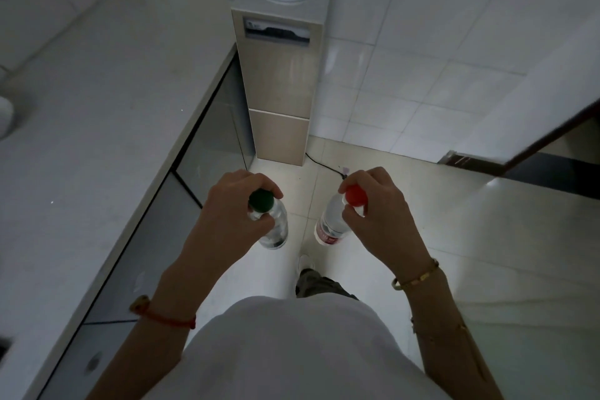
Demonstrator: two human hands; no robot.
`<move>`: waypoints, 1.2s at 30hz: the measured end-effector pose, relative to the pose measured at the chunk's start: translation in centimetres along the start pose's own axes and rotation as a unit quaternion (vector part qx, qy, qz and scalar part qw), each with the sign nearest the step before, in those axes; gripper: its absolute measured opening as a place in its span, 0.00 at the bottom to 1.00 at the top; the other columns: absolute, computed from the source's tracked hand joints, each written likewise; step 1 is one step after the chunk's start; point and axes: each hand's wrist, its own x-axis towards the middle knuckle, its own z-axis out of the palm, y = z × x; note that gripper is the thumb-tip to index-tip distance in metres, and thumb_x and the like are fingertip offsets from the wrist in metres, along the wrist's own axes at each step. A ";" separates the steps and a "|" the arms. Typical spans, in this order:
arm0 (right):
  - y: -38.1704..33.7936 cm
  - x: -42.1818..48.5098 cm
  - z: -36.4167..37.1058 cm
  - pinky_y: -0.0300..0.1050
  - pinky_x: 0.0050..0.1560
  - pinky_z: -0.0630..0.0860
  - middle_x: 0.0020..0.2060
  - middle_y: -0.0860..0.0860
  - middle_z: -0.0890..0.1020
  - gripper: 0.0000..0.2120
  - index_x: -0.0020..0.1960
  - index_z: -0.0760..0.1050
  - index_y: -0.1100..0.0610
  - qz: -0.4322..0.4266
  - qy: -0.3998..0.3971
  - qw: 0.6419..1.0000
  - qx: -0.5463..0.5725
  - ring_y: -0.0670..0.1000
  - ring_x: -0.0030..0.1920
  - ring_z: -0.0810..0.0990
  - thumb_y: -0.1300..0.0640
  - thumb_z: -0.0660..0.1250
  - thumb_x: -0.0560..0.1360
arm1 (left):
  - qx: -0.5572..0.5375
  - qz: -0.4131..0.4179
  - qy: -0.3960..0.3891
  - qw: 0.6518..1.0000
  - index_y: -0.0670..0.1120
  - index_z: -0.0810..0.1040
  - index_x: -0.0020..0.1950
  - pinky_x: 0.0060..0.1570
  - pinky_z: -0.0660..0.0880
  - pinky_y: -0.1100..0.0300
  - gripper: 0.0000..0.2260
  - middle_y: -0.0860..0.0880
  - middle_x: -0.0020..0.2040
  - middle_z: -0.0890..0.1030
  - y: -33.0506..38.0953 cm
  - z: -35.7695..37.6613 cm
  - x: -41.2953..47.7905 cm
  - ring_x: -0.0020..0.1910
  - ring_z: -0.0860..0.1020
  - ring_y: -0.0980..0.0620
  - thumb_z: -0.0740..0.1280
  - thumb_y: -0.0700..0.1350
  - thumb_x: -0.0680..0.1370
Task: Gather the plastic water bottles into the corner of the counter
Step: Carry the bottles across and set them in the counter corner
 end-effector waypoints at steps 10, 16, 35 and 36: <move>2.0 17.1 -2.2 0.41 0.54 0.77 0.52 0.55 0.76 0.11 0.53 0.76 0.59 -0.108 -0.043 0.993 -0.002 0.48 0.47 0.74 0.61 0.70 0.71 | -0.012 -0.063 0.080 0.995 0.44 0.81 0.47 0.48 0.76 0.56 0.11 0.48 0.45 0.81 0.4 -0.1 12.7 0.44 0.76 0.52 0.74 0.36 0.66; 2.2 25.7 -0.9 0.38 0.53 0.75 0.51 0.54 0.76 0.11 0.52 0.76 0.60 -0.146 -0.076 0.986 0.012 0.47 0.46 0.74 0.62 0.71 0.70 | -0.013 -0.106 0.100 0.989 0.45 0.81 0.48 0.49 0.78 0.50 0.12 0.47 0.47 0.82 -1.0 -1.0 18.9 0.46 0.78 0.49 0.75 0.36 0.66; -5.4 51.0 9.5 0.34 0.51 0.71 0.53 0.49 0.71 0.11 0.51 0.73 0.54 -0.212 -0.172 0.962 0.023 0.46 0.49 0.73 0.63 0.69 0.70 | 0.002 -0.173 0.181 0.968 0.51 0.81 0.45 0.45 0.75 0.57 0.14 0.55 0.43 0.81 -14.5 -8.6 37.2 0.43 0.76 0.55 0.74 0.36 0.64; -6.1 52.3 10.1 0.32 0.50 0.71 0.52 0.48 0.71 0.11 0.51 0.73 0.54 -0.215 -0.174 0.960 0.027 0.45 0.49 0.72 0.63 0.69 0.70 | 0.005 -0.173 0.182 0.968 0.51 0.81 0.45 0.45 0.75 0.58 0.14 0.55 0.44 0.81 -15.3 -9.2 38.2 0.43 0.76 0.55 0.74 0.36 0.64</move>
